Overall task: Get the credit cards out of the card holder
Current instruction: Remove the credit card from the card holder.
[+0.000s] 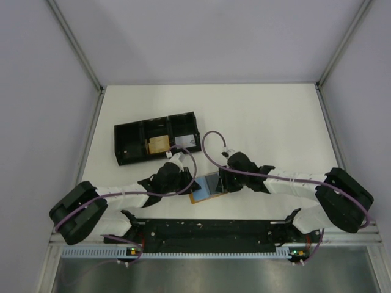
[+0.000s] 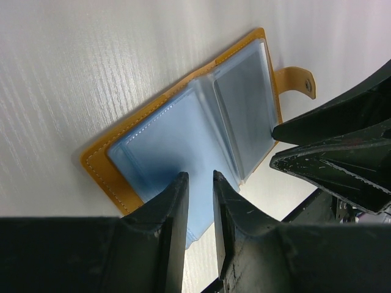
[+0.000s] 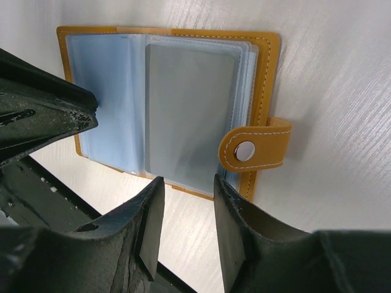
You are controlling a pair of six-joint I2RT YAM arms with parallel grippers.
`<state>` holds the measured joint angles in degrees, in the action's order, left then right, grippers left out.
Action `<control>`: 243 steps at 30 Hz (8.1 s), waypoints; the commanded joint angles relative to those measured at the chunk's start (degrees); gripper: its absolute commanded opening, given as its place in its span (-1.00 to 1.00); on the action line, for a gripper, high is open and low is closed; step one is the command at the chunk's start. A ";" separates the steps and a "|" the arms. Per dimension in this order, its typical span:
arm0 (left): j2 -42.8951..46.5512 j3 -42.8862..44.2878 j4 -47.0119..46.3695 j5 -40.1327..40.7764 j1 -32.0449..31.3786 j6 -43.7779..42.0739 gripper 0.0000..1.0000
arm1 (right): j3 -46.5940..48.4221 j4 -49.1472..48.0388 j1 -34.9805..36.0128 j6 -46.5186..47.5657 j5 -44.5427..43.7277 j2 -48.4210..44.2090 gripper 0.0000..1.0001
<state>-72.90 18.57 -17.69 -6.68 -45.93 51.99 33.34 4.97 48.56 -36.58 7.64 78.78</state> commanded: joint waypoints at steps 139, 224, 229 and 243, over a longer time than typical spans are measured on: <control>-3.56 2.88 -7.36 2.37 4.54 6.20 -0.66 | -4.69 -45.23 -13.31 -7.63 32.88 21.15 -1.00; -13.14 8.67 1.24 -5.10 3.92 -0.21 -1.00 | -6.71 -41.37 -19.90 -5.97 34.46 18.69 -1.00; -13.05 10.70 9.15 -3.52 3.66 -3.99 -1.00 | -4.17 -34.26 -19.81 -1.67 33.06 17.37 -1.00; -12.79 12.19 14.53 -2.73 3.04 -7.43 -1.00 | 4.19 -17.80 -19.81 9.15 29.09 15.70 -1.00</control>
<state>-85.03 31.03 -9.56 -11.68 -42.54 47.16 35.40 -16.16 28.97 -31.48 38.59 95.96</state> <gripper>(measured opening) 0.009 0.004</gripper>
